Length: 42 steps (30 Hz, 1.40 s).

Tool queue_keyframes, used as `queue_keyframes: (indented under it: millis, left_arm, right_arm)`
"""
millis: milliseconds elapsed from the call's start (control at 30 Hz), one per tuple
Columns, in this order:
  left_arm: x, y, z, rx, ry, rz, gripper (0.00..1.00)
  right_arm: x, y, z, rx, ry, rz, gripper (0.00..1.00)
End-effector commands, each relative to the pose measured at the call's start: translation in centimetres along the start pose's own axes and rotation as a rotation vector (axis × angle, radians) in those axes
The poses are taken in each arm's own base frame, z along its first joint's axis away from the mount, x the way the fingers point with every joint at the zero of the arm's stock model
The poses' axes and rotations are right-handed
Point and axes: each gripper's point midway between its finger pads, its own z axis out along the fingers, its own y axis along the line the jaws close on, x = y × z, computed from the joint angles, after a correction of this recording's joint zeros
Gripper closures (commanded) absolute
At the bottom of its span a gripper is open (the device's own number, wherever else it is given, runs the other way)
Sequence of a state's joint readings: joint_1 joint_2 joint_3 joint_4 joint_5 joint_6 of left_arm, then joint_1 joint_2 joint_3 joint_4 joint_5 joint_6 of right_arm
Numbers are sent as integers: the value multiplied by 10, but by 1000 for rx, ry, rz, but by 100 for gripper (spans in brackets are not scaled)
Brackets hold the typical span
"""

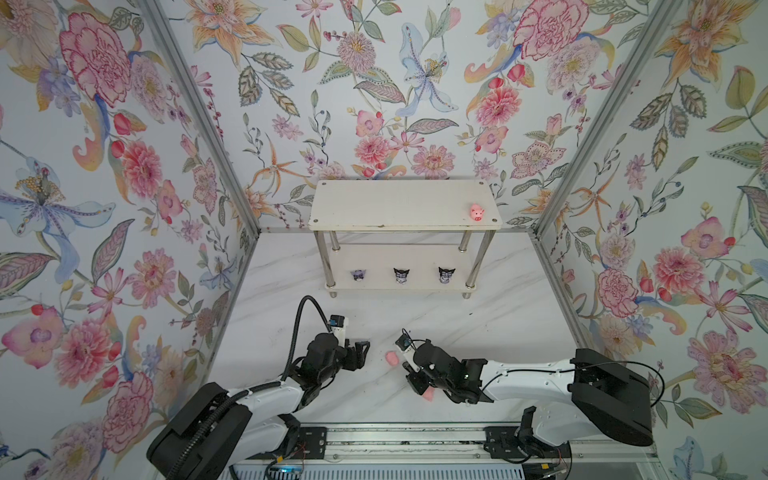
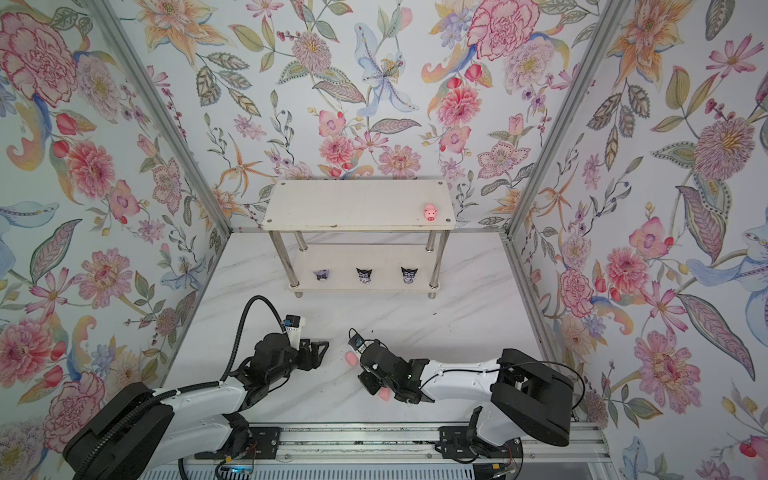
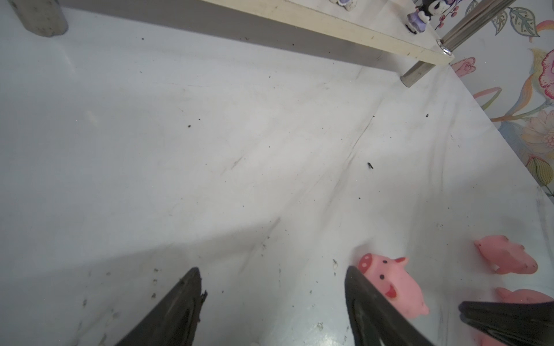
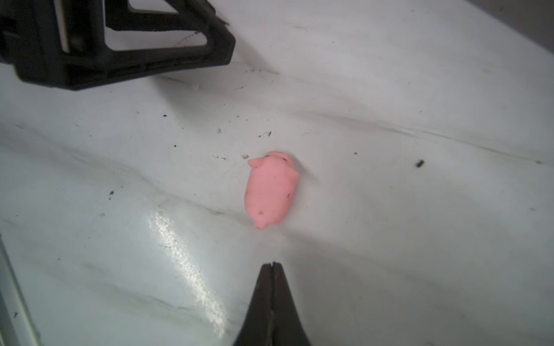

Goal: Place and organize the plastic toys onto the shelf

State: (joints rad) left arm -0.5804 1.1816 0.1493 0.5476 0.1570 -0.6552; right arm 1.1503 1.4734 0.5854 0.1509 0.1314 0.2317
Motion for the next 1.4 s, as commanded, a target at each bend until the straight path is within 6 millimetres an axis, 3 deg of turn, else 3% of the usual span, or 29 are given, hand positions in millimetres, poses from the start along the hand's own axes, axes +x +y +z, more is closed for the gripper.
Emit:
queue_keyframes:
  millis: [0, 133, 233, 600, 733, 767, 900, 967, 1167, 1233, 1367]
  left_arm:
    - [-14, -7, 1, 29, -35, -7, 24]
    - [-13, -4, -1, 12, -34, 2, 24]
    - [-14, -2, -1, 0, -36, 12, 24]
    - [-9, 1, 2, -17, -16, 28, 24]
    - [-8, 2, 2, -17, -9, 30, 24]
    - [-20, -5, 4, -4, -34, 33, 23]
    - [-22, -5, 7, -6, -29, 43, 23]
    - [-23, -6, 9, -5, -25, 47, 24]
    - [-28, -9, 14, 4, -38, 41, 24]
    - [-28, -9, 16, 5, -39, 41, 24]
    - [-25, -9, 19, 10, -30, 44, 24]
  right_arm:
    - [-10, 22, 12, -106, 8, 65, 100]
    - [-14, 29, 24, -138, 8, 85, 100]
    - [-10, 18, 37, -108, 35, 117, 100]
    - [-6, -75, 68, 63, 101, 290, 100]
    - [-9, -97, 70, 104, 114, 320, 100]
    - [-8, -102, 69, 117, 115, 327, 100]
    - [-7, -117, 69, 133, 114, 364, 100]
    - [-13, -118, 68, 115, 104, 388, 100]
    - [-46, -96, 43, 26, 23, 492, 97]
    - [-50, -92, 34, 30, 0, 521, 88]
    - [-53, -81, 27, 66, -1, 491, 56]
